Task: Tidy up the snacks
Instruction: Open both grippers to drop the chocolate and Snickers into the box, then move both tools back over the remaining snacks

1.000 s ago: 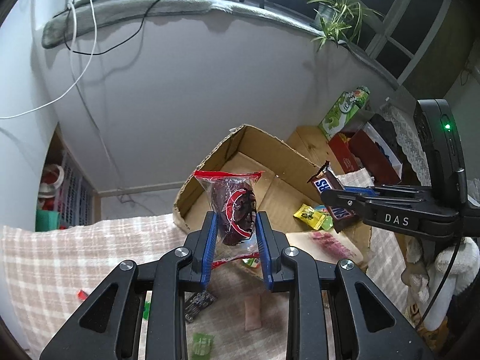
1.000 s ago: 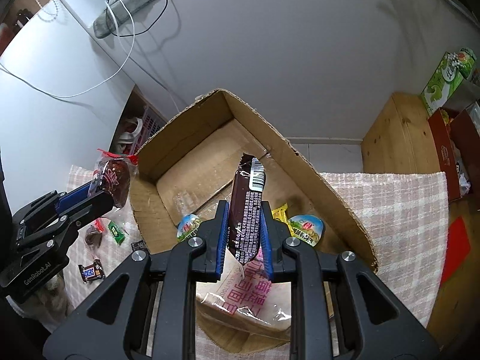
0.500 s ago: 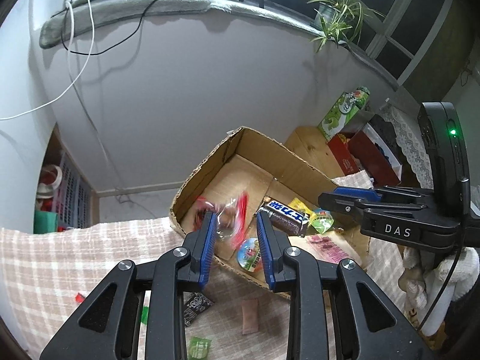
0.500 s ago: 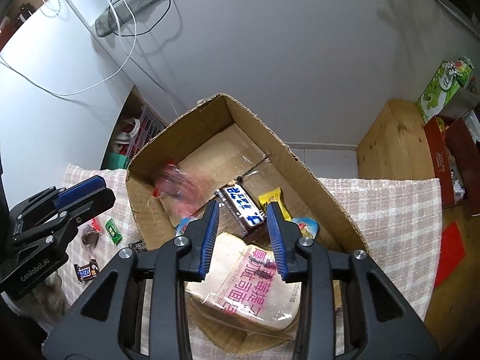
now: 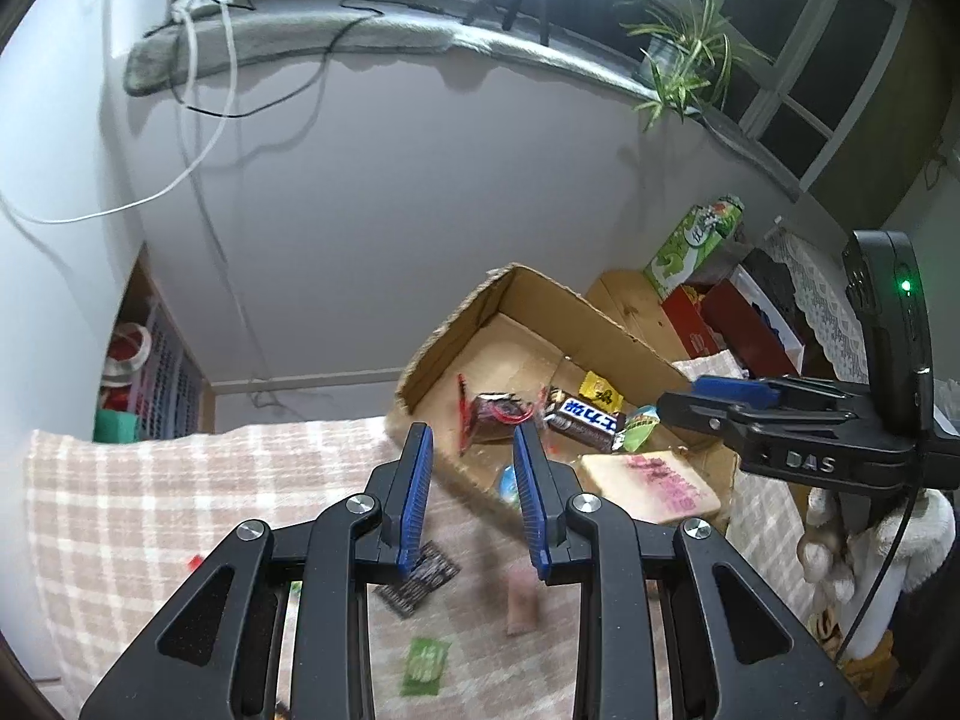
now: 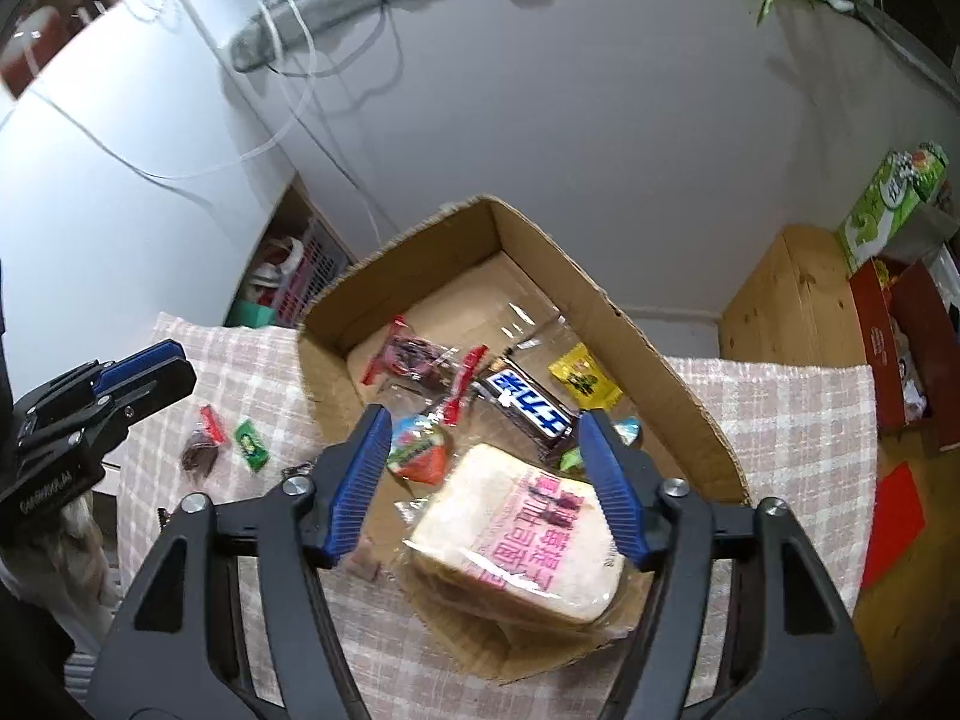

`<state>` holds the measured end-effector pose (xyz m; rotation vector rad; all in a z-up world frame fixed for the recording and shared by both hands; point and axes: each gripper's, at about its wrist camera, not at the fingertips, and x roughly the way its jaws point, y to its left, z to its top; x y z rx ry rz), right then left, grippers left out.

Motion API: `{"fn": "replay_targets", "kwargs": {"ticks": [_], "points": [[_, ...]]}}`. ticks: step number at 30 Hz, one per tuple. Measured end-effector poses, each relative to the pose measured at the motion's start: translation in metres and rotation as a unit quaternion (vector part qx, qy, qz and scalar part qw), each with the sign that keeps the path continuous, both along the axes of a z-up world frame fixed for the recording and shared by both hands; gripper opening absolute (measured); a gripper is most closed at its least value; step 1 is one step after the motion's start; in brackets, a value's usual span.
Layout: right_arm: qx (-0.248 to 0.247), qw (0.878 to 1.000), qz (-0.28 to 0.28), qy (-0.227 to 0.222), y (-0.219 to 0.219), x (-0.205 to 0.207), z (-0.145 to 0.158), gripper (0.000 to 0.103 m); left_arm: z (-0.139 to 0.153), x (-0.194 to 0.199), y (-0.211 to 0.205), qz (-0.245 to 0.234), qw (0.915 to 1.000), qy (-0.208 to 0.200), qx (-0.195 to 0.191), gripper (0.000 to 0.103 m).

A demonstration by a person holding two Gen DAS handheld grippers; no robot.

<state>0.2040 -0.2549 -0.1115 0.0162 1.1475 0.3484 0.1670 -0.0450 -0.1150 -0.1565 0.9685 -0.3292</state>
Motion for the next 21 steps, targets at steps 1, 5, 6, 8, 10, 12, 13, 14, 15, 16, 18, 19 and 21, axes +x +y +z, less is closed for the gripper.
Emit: {"fn": "replay_targets", "kwargs": {"ticks": [1,5,6,8,10,12,13,14,15,16,18,19,21], "points": [[0.006,1.0,0.008,-0.001,0.002,-0.004,0.001,0.068,0.002,-0.005,0.007,0.005,1.0,-0.002,0.0,0.026],[0.007,0.999,0.042,-0.003,0.016,-0.021,0.003,0.068,0.007,-0.024,0.032,0.026,0.9997,-0.005,0.0,0.026],[0.004,0.999,0.051,-0.005,0.021,-0.027,0.004,0.068,0.008,-0.029,0.038,0.031,0.9995,-0.007,0.003,0.026],[0.001,0.998,0.065,-0.006,0.028,-0.037,0.004,0.068,0.009,-0.041,0.053,0.044,0.999,-0.009,0.009,0.026],[0.002,0.997,0.074,-0.004,0.035,-0.045,0.004,0.068,0.008,-0.054,0.068,0.058,0.9982,-0.007,0.01,0.026],[0.002,0.996,0.088,0.0,0.044,-0.055,0.002,0.068,0.006,-0.066,0.083,0.074,0.9972,-0.002,0.01,0.026],[-0.003,0.995,0.095,0.002,0.05,-0.06,0.0,0.068,0.004,-0.072,0.091,0.082,0.9966,0.001,0.01,0.026],[-0.009,0.995,0.103,0.006,0.057,-0.066,-0.003,0.068,0.002,-0.077,0.097,0.088,0.996,0.004,0.01,0.026],[-0.011,0.993,0.113,0.013,0.064,-0.072,-0.007,0.068,-0.001,-0.084,0.104,0.096,0.9953,0.01,0.009,0.026],[-0.012,0.992,0.121,0.018,0.07,-0.078,-0.009,0.068,-0.005,-0.09,0.111,0.103,0.9945,0.016,0.008,0.026],[-0.018,0.991,0.13,0.022,0.079,-0.087,-0.014,0.068,-0.011,-0.103,0.12,0.115,0.9931,0.025,0.005,0.026],[-0.016,0.99,0.14,0.029,0.084,-0.092,-0.018,0.068,-0.015,-0.109,0.125,0.119,0.9925,0.03,0.005,0.026],[-0.006,0.987,0.154,0.047,0.095,-0.102,-0.027,0.068,-0.022,-0.12,0.13,0.123,0.9916,0.04,0.009,0.026]]}}
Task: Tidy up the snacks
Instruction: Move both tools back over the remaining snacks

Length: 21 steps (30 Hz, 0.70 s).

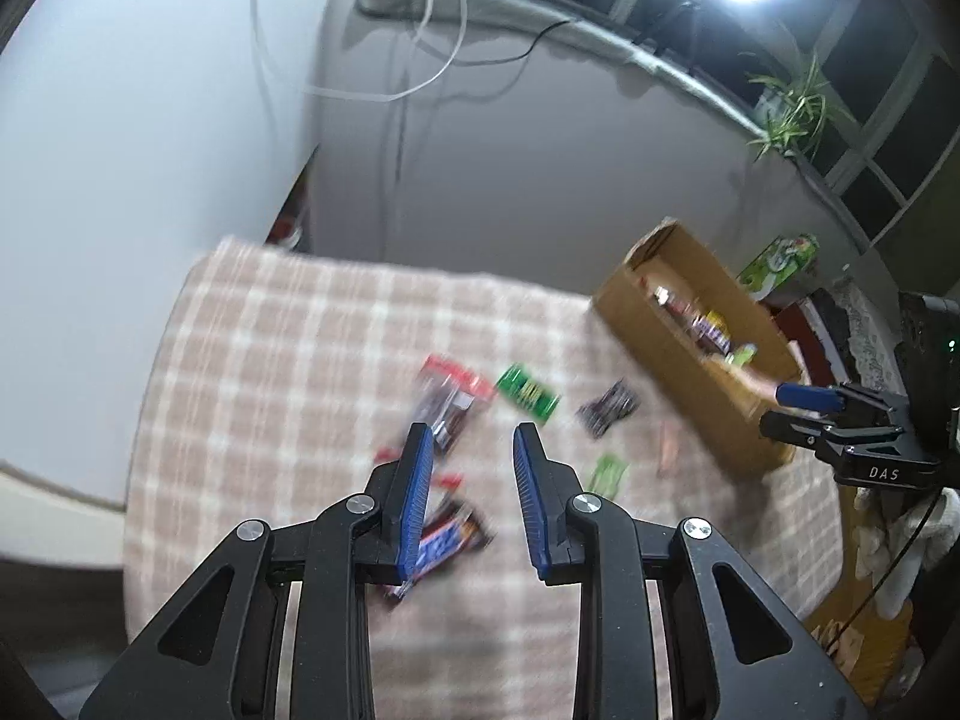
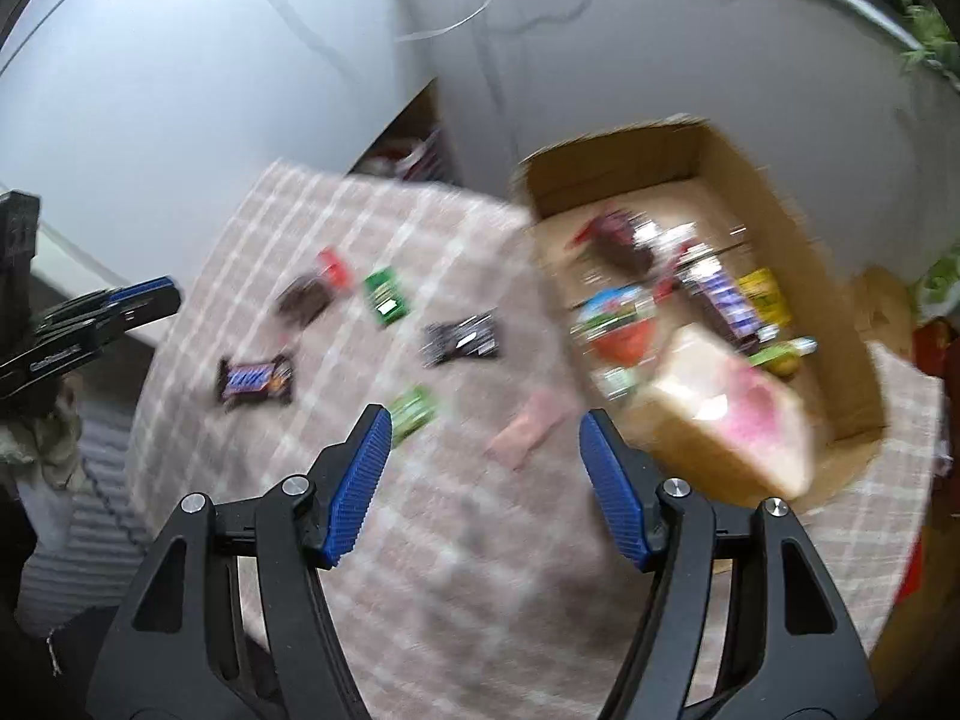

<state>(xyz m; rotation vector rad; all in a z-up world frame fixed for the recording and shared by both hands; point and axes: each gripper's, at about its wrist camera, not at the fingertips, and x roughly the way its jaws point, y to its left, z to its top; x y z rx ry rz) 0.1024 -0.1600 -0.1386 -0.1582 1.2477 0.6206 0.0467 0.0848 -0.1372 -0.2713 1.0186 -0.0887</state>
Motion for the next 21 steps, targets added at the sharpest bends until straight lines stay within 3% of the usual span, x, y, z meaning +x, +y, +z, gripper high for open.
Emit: {"fn": "replay_targets", "kwargs": {"ticks": [9,12,14,21], "points": [[-0.012,0.999,0.006,0.044,0.022,-0.018,-0.038,0.068,-0.028,-0.029,0.011,0.001,0.9994,0.035,-0.009,0.026],[-0.012,0.998,0.001,0.064,0.027,-0.017,-0.049,0.068,-0.033,-0.032,0.006,-0.016,0.9991,0.038,-0.003,0.028],[-0.011,0.997,-0.005,0.073,0.03,-0.017,-0.056,0.068,-0.037,-0.034,0.005,-0.025,0.9988,0.042,0.004,0.035],[-0.001,0.992,-0.044,0.115,0.038,-0.008,-0.079,0.061,-0.047,-0.03,-0.007,-0.084,0.9945,0.046,0.041,0.035]]}}
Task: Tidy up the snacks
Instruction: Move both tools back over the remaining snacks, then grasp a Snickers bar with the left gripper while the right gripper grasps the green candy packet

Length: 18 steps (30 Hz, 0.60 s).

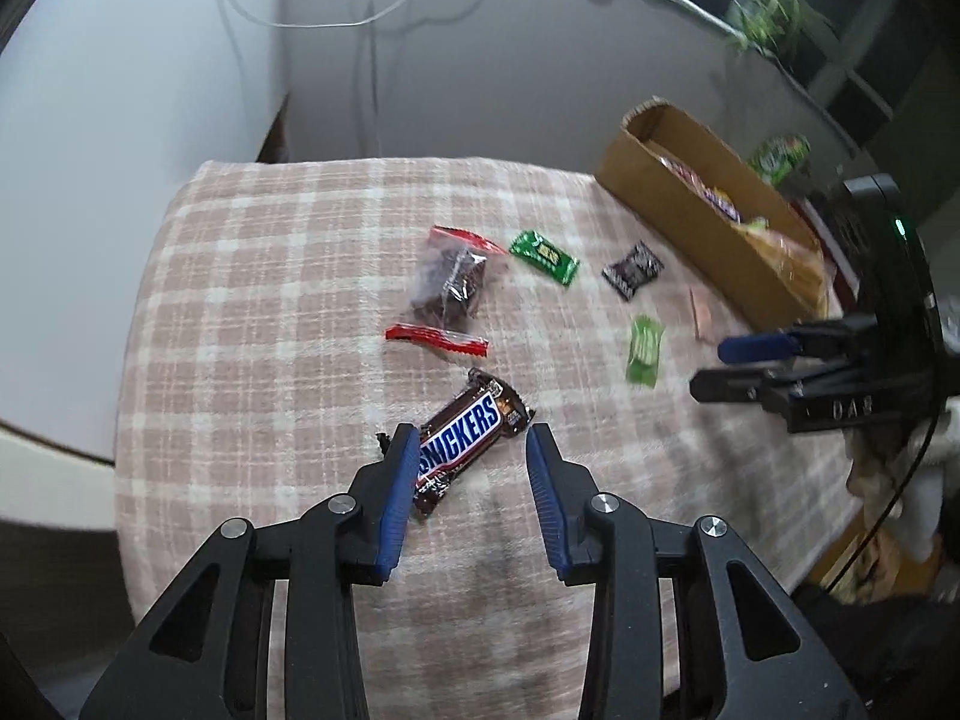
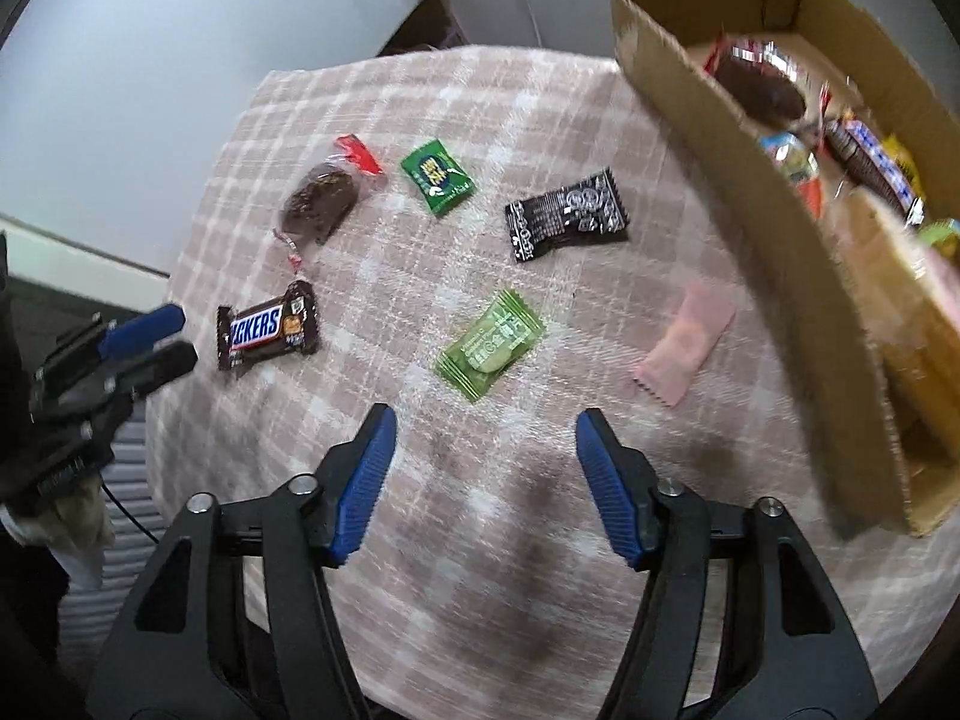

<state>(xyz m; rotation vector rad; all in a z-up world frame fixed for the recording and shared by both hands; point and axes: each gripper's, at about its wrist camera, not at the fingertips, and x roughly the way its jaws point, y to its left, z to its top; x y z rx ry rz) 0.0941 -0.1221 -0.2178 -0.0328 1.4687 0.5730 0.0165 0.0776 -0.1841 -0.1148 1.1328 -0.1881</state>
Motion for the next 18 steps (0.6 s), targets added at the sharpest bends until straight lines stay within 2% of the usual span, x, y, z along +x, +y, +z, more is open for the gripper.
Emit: {"fn": "replay_targets", "kwargs": {"ticks": [9,18], "points": [[-0.006,0.998,-0.049,0.024,0.002,0.024,-0.016,0.058,-0.014,0.005,-0.007,-0.05,0.9983,0.003,0.029,0.035],[-0.031,0.999,-0.017,-0.003,0.04,0.031,-0.018,0.058,-0.023,0.011,-0.006,-0.057,0.9978,0.008,0.033,0.036]]}}
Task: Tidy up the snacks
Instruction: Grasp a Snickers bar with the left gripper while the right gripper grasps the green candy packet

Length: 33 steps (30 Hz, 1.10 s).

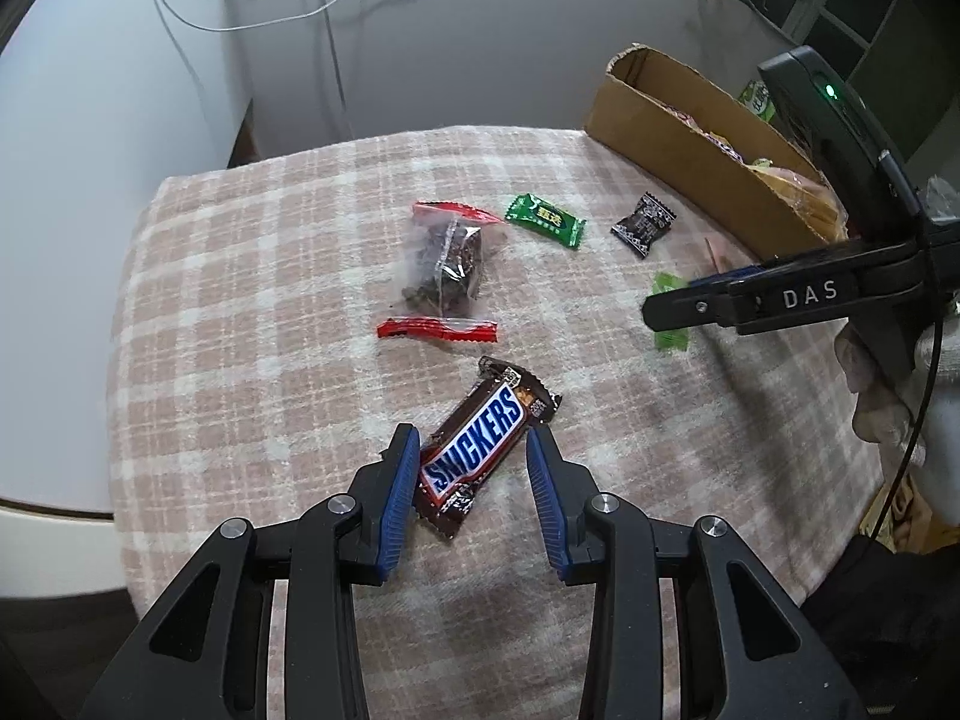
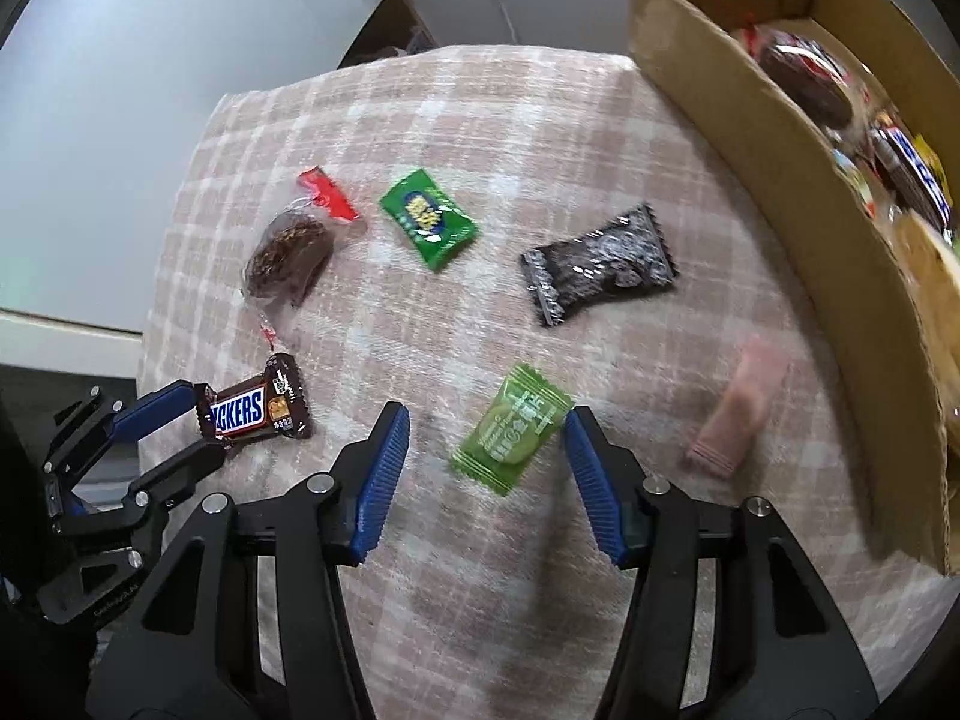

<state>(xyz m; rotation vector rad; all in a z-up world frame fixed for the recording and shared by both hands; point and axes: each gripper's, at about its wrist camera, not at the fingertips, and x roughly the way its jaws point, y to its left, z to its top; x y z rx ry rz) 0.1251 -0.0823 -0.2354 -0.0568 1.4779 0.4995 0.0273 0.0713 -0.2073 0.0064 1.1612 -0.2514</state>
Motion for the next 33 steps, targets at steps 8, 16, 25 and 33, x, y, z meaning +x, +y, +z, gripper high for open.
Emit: {"fn": "replay_targets", "kwargs": {"ticks": [8,16,25,33], "points": [[-0.036,0.998,0.041,-0.026,0.015,-0.012,0.0,0.044,-0.012,0.007,-0.015,-0.035,0.999,0.001,0.027,0.043],[-0.082,0.991,0.088,-0.058,0.028,-0.022,-0.002,0.022,-0.025,0.017,-0.019,-0.037,0.999,0.003,0.023,0.043],[-0.046,0.995,0.069,-0.047,-0.001,-0.018,0.002,0.014,-0.037,0.007,-0.014,0.003,1.0,0.002,0.007,0.027],[-0.025,0.997,0.064,-0.045,-0.009,-0.013,0.006,0.009,-0.03,-0.005,-0.006,0.047,0.9984,-0.004,-0.032,0.027]]}}
